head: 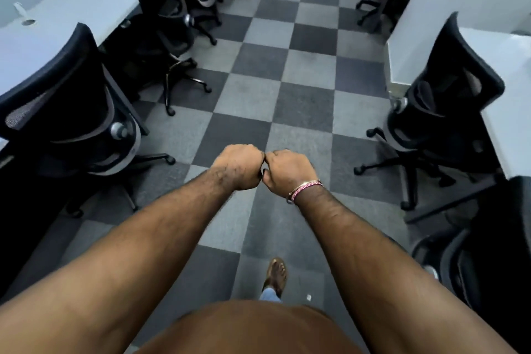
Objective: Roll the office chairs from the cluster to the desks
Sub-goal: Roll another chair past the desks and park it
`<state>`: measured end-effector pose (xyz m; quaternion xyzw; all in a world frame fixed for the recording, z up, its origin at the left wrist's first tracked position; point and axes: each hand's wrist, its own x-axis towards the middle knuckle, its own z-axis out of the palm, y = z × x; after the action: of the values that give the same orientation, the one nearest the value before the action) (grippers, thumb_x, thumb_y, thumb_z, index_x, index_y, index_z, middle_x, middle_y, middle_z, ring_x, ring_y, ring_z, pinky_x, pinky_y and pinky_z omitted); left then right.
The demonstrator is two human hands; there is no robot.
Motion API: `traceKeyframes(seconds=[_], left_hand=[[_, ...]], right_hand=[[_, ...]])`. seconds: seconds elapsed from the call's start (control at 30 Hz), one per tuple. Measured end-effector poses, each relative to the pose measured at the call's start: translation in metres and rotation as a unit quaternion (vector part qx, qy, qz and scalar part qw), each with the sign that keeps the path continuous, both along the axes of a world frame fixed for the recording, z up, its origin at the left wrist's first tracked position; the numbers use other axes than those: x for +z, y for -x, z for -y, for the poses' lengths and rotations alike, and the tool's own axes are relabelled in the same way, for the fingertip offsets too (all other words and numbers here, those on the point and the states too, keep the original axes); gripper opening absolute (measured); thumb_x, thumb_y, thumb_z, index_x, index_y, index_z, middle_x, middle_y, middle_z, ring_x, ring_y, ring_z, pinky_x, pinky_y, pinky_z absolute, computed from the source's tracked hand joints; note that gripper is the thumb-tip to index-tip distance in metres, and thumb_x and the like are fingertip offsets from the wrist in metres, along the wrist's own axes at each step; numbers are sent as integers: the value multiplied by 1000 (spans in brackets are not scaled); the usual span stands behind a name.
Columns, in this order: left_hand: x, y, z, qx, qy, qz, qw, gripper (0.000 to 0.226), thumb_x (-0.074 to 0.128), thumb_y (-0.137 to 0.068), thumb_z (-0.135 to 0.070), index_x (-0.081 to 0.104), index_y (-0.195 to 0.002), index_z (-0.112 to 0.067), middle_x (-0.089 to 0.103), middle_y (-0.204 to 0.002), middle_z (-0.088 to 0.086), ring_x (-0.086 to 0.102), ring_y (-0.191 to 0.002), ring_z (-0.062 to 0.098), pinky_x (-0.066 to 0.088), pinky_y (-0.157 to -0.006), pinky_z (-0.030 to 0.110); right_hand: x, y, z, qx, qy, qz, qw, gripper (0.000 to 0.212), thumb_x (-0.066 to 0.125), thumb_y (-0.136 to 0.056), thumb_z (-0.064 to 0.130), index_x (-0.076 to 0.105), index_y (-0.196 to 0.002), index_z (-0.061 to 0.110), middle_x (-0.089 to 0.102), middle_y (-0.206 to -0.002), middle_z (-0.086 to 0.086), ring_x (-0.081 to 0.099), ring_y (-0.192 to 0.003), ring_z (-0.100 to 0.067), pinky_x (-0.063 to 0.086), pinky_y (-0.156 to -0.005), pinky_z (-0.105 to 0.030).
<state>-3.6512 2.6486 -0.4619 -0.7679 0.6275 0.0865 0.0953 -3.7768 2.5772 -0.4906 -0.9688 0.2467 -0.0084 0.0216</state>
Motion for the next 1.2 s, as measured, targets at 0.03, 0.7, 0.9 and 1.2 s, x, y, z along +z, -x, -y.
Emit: traceKeyframes(seconds=[0.03, 0.7, 0.9, 1.2], left_hand=[[2, -11, 20, 0, 4, 8, 1000, 21, 58, -92, -30, 69, -107, -22, 71, -107, 0, 70, -97, 26, 54, -76, 36], [-9, -250, 432, -68, -14, -8, 998, 27, 58, -96, -30, 68, -118, -19, 70, -117, 4, 69, -107, 28, 57, -81, 42], [18, -314, 568, -126, 7, 7, 992, 23, 58, -92, -28, 71, -110, -23, 73, -110, 3, 71, -101, 28, 60, -81, 41], [-10, -384, 774, -170, -15, 24, 985, 25, 58, -96, -32, 68, -117, -22, 71, -114, 2, 69, -103, 26, 56, -82, 38]], right_hand=[[3, -10, 20, 3, 3, 2, 1000, 25, 53, -89, 32, 60, -104, 13, 68, -100, -7, 64, -94, -29, 48, -68, -36], [2, -243, 410, -80, 8, -40, 996, 29, 46, -94, 38, 59, -108, 15, 68, -104, -6, 64, -98, -28, 44, -67, -35], [20, -302, 530, -179, -2, 1, 984, 26, 52, -89, 33, 59, -106, 15, 69, -104, -7, 65, -99, -30, 49, -70, -37], [-17, -374, 733, -193, 1, -4, 981, 28, 53, -89, 36, 63, -108, 17, 70, -107, -7, 65, -98, -28, 50, -74, -36]])
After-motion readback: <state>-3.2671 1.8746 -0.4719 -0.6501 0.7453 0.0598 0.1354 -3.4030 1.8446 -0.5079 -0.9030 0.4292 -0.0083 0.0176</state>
